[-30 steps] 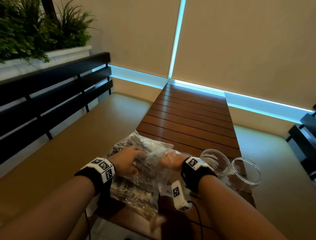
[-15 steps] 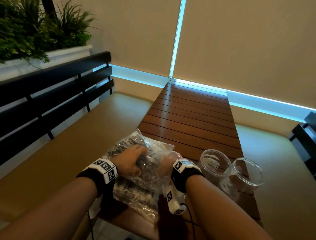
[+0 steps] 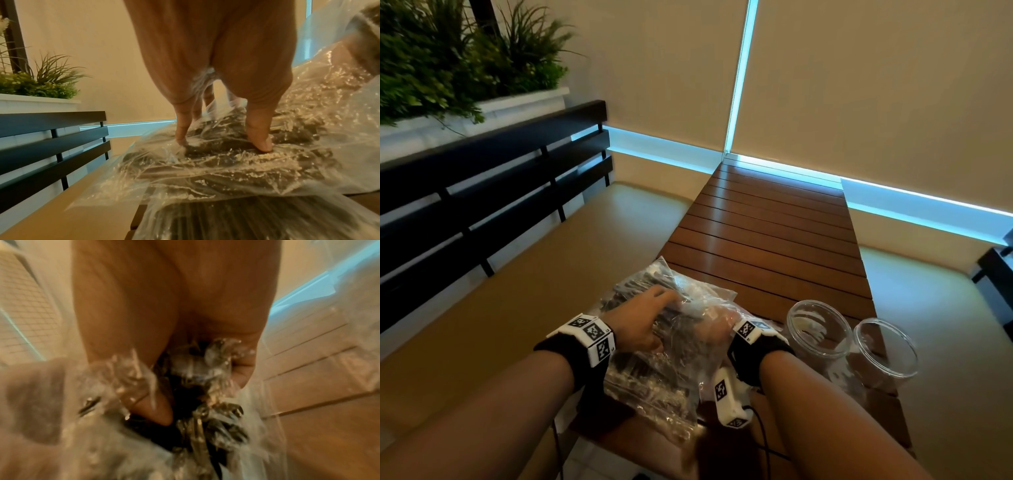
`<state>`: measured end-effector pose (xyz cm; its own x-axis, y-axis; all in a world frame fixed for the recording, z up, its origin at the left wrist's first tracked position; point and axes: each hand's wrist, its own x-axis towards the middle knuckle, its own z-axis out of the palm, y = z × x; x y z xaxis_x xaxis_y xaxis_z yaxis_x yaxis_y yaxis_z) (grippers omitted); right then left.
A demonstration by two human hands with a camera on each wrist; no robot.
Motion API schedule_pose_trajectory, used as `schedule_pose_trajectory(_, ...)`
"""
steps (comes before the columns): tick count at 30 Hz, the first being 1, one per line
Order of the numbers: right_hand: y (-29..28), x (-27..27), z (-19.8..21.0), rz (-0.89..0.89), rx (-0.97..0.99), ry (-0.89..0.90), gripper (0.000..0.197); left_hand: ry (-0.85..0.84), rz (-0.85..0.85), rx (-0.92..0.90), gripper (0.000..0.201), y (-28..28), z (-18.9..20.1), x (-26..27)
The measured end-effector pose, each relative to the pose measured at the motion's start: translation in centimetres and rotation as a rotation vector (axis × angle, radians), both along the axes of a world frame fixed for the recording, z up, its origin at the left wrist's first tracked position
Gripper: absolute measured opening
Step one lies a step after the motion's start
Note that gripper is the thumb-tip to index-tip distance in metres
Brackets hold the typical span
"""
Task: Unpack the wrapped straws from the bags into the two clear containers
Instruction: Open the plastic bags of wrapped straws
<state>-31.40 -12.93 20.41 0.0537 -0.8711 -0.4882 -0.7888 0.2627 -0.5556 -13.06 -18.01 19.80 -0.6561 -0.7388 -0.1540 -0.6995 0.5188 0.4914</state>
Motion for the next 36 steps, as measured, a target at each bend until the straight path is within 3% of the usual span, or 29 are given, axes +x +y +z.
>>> schedule_pose_trajectory(1, -0.5, -0.4, -0.4, -0.037, -0.015, -0.012, 0.006, 0.009, 0.012, -0.013, 0.083, -0.1, 0.2, 0.0)
schedule_pose_trajectory(3, -0.6, -0.1, 1.1, -0.175, 0.132, -0.215, 0.023, 0.038, 0.027, -0.048, 0.074, -0.3, 0.6, -0.1)
schedule_pose_trajectory(5, -0.8, -0.4, 3.0, -0.131, 0.176, -0.259, 0.035, 0.070, 0.031, -0.115, 0.065, -0.8, 1.2, -0.3)
schedule_pose_trajectory(8, -1.0, -1.7, 4.3, -0.110, 0.143, -0.330, 0.015, 0.151, 0.035, -0.157, 0.055, -1.2, 2.3, -1.4)
schedule_pose_trajectory(13, -1.0, -3.8, 5.9, -0.144, 0.120, -0.407, 0.026, 0.174, 0.032, -0.188, 0.052, -1.2, 2.8, -3.5)
schedule_pose_trajectory(17, -1.1, -4.5, 3.9, -0.173, 0.222, -0.332, 0.021, 0.053, 0.002, -0.150, 0.066, -0.8, 2.1, -4.4)
schedule_pose_trajectory(21, -1.0, -4.3, 3.6, -0.269, 0.304, -0.369, 0.030, -0.021, -0.028, -0.047, 0.104, -0.4, 2.0, -5.0)
schedule_pose_trajectory(23, -0.6, -4.3, 4.0, -0.233, 0.256, -0.357, 0.030, -0.076, -0.086, -0.040, 0.116, 0.0, 2.1, -5.6)
schedule_pose_trajectory(32, 0.1, -5.7, 5.8, -0.082, 0.204, -0.154, 0.031, -0.207, -0.070, -0.048, 0.106, -1.5, 2.3, -5.4)
schedule_pose_trajectory(36, 0.0, -6.4, 6.9, -0.084, 0.131, -0.102, 0.020, -0.126, -0.038, -0.136, 0.135, -1.5, 2.4, -5.4)
